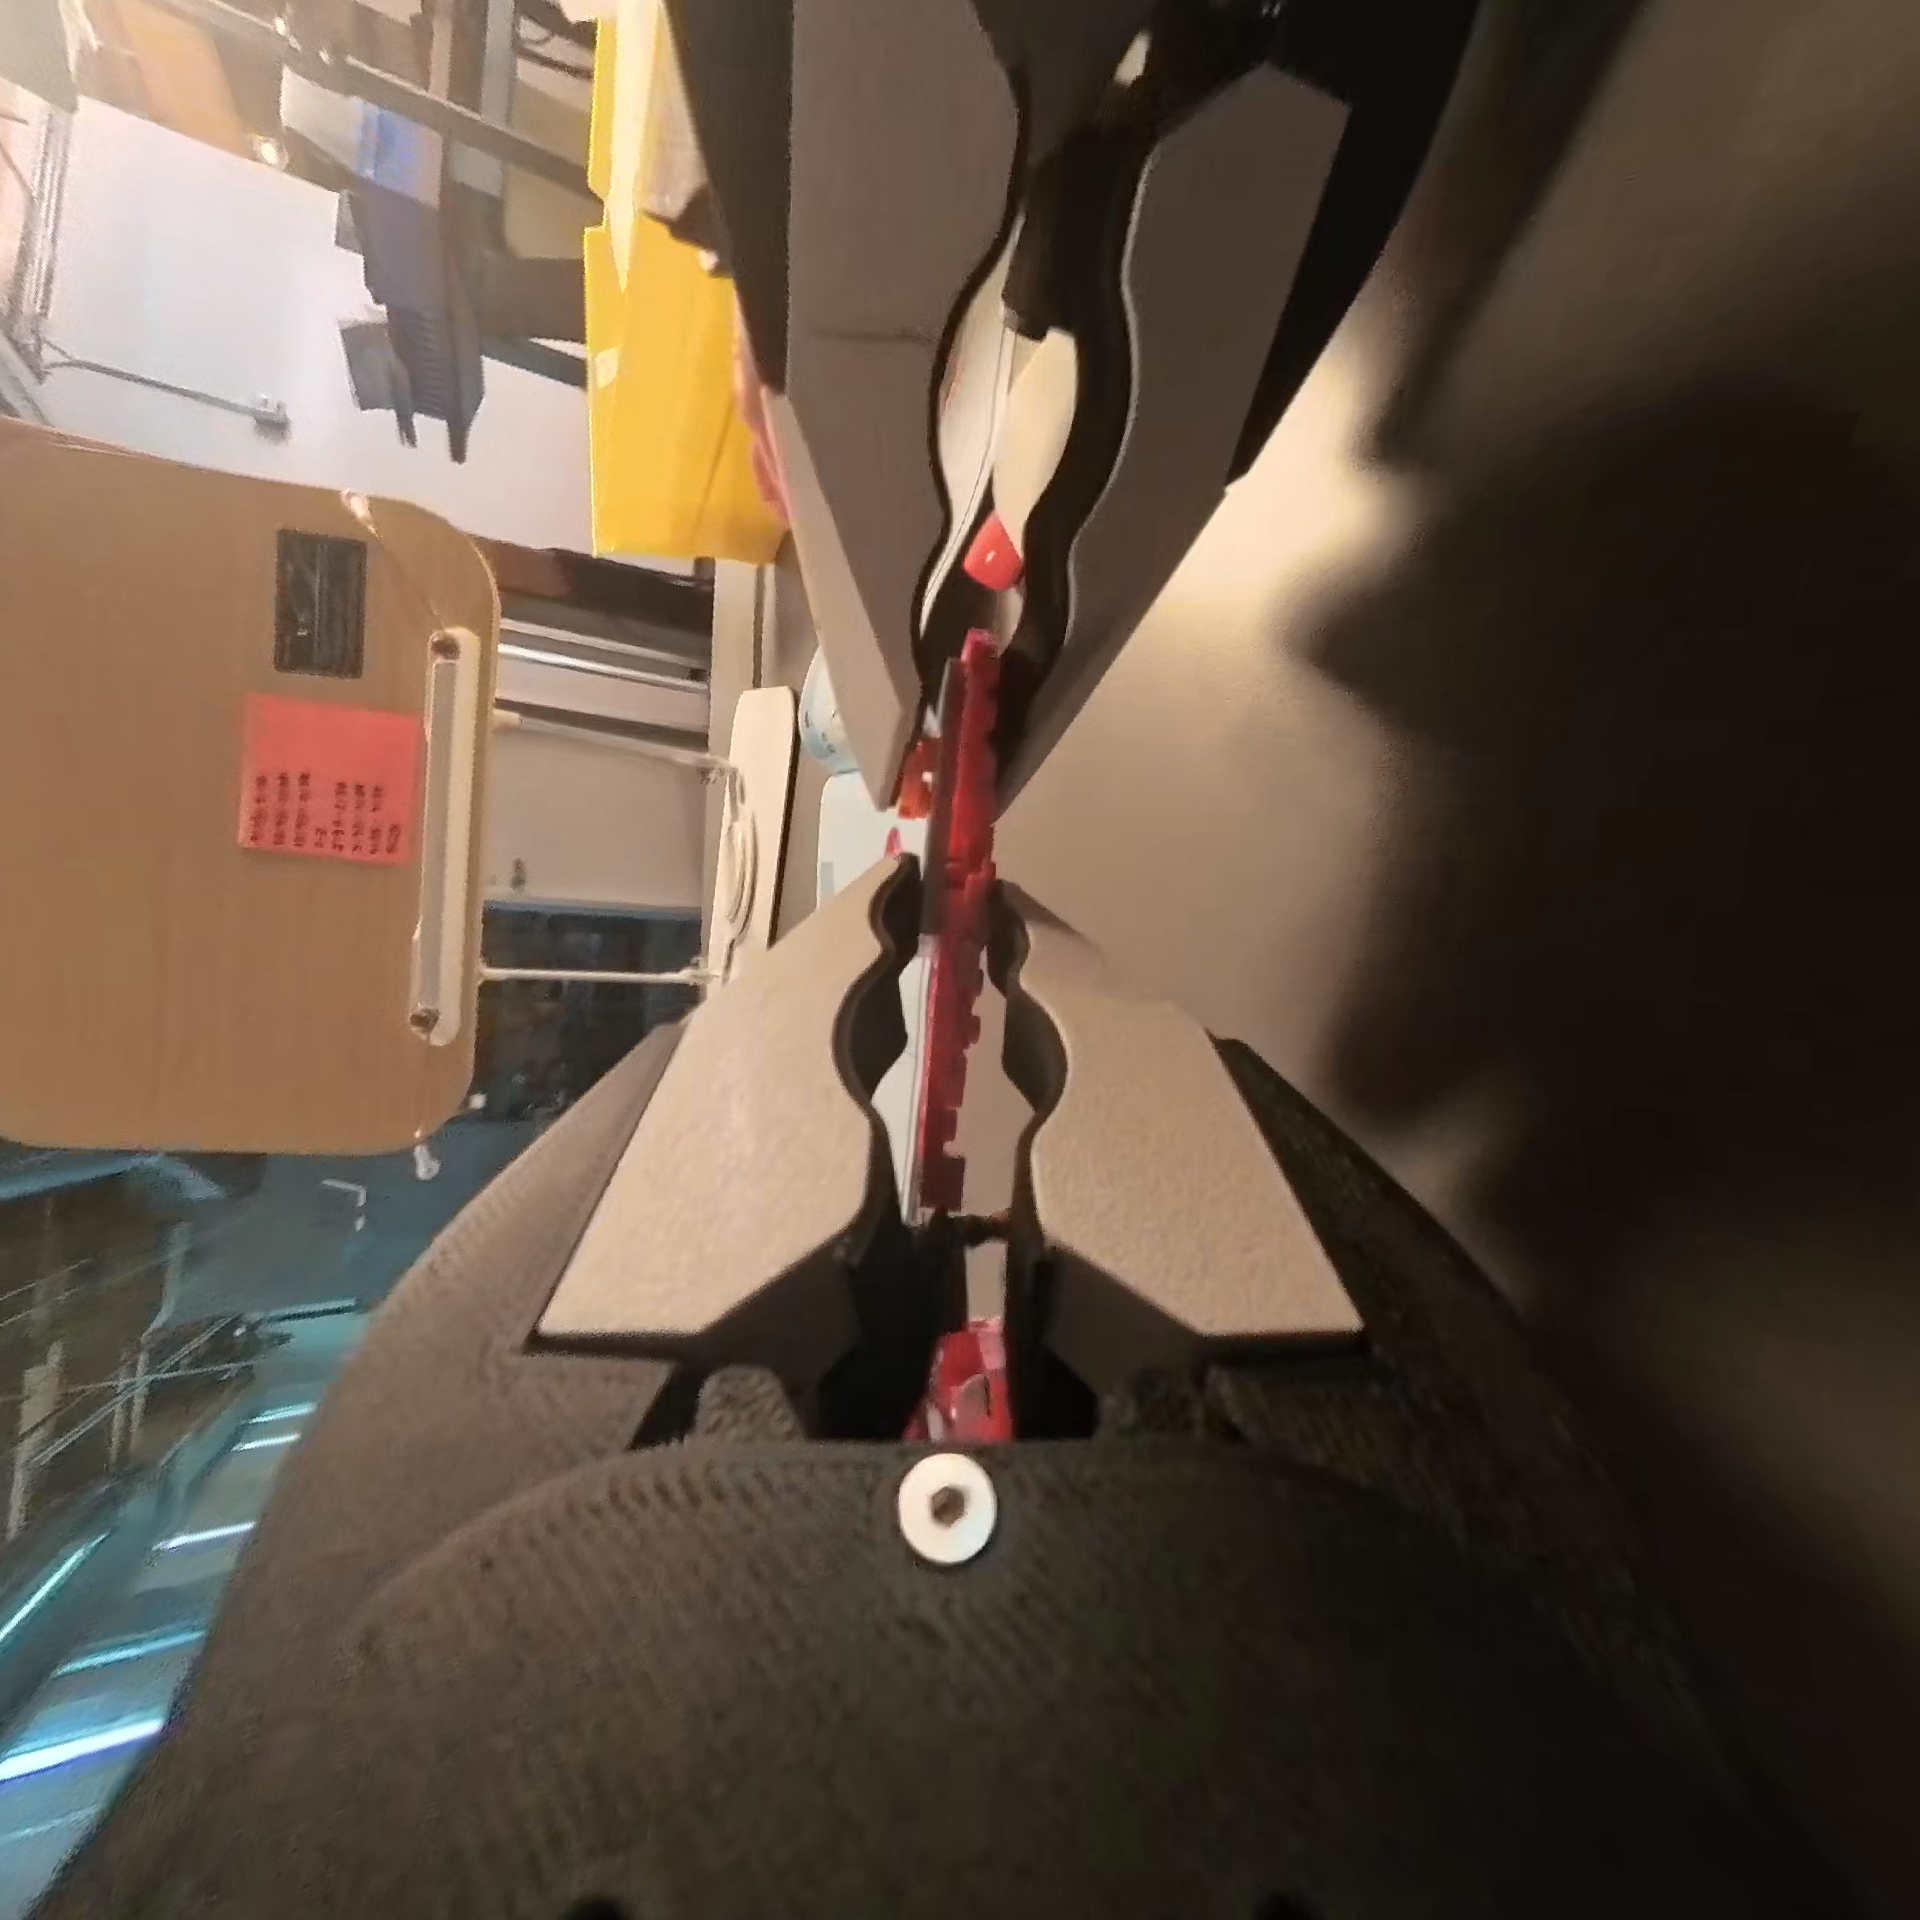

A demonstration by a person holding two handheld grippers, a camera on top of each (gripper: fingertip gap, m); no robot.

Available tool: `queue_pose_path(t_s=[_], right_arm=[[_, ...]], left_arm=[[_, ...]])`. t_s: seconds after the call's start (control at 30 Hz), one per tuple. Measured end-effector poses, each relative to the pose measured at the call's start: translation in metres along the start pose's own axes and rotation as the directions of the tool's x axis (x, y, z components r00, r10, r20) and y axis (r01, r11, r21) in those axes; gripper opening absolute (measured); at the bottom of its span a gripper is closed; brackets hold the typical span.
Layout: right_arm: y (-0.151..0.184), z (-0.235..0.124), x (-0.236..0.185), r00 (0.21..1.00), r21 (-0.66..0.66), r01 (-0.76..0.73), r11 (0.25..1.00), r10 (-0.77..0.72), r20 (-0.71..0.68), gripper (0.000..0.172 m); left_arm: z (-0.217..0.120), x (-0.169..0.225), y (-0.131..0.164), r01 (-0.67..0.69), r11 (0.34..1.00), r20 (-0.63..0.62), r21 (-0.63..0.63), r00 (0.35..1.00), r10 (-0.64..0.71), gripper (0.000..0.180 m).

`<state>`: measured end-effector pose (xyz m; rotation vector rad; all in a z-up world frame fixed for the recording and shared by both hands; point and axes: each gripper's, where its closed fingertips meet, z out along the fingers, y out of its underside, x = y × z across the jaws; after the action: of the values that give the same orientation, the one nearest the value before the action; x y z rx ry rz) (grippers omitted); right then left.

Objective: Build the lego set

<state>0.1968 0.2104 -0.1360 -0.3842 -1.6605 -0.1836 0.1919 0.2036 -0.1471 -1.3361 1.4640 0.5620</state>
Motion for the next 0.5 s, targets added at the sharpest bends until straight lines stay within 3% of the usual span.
queue_pose_path(t_s=[0.2,0.5], right_arm=[[0.008,0.005,0.002,0.989,-0.100,0.129,0.987,-0.135,-0.056,0.015],[0.012,0.003,0.011,0.998,-0.117,-0.021,0.993,0.014,-0.063,0.012]], left_arm=[[0.008,-0.005,0.004,-0.010,0.996,0.038,-0.090,0.999,0.013,0.010],[0.008,-0.018,0.001,-0.108,0.985,0.143,-0.133,0.982,0.127,0.010]])
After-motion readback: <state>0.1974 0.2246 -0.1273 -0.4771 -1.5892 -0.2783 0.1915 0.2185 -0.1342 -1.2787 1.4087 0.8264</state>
